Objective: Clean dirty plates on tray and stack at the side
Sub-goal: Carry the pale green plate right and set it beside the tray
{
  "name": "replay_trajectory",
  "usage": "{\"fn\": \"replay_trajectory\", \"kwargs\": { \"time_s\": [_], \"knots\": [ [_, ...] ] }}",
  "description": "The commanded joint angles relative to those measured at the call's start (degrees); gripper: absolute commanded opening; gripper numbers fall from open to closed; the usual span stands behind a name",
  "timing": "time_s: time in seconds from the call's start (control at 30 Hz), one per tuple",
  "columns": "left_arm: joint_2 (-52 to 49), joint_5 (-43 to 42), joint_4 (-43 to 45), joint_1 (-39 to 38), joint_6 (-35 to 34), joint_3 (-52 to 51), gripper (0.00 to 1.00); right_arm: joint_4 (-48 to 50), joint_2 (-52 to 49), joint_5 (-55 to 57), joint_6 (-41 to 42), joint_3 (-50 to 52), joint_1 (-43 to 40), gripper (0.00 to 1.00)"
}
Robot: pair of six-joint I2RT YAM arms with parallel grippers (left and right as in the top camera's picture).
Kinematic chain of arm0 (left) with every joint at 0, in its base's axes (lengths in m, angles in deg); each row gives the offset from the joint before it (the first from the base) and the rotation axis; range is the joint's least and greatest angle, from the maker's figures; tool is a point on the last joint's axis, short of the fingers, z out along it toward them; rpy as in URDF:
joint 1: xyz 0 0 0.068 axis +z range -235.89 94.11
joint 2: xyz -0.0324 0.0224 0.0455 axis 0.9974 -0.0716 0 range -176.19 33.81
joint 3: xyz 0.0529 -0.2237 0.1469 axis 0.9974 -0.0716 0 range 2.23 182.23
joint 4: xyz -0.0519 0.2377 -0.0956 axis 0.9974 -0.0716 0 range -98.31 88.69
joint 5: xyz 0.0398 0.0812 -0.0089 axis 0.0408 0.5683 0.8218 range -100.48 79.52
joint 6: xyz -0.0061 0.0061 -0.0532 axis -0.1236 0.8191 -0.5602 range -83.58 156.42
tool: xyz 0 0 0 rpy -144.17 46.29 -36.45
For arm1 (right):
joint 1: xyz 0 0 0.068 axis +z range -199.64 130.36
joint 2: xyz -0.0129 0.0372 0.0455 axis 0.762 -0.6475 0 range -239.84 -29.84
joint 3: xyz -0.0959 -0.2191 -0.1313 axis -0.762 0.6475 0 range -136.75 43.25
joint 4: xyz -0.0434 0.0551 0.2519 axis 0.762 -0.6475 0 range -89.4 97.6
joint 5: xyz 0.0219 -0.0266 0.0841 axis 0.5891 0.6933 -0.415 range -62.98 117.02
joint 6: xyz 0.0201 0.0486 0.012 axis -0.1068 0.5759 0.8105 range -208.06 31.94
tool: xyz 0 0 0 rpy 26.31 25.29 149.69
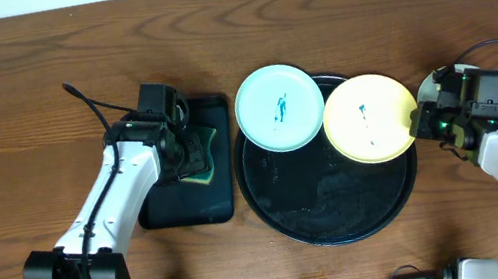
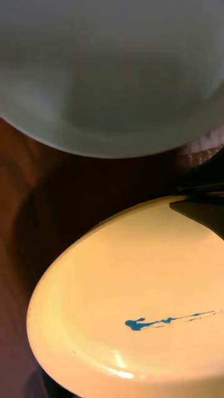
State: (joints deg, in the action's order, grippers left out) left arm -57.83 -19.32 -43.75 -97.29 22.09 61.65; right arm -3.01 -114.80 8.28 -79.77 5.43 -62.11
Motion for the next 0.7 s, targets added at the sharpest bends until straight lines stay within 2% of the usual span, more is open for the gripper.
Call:
{"fn": "replay_trajectory", "kwargs": {
  "time_s": [0.0, 0.3, 0.47, 0.67],
  "knots": [
    [-0.11, 0.26, -0.15, 0.24, 0.11, -0.85, 0.61, -2.19, 4.15, -3.30, 0.02, -0.44, 0.59, 0.01],
    [-0.11, 0.26, 0.11, 0.22, 0.11, -0.85, 0.61, -15.21, 5.77, -6.82, -0.79, -0.04, 6.38, 0.01],
    [-0.11, 0.26, 0.79, 0.17, 0.13, -0.87, 0.65, -16.00, 5.70, -3.52, -0.68, 1.64, 13.00, 0.01],
    [-0.11, 0.28, 2.95, 0.17, 0.13, -1.09, 0.65, -15.74, 5.53, 0.66, -0.66, 2.97, 18.53, 0.01]
  ]
}}
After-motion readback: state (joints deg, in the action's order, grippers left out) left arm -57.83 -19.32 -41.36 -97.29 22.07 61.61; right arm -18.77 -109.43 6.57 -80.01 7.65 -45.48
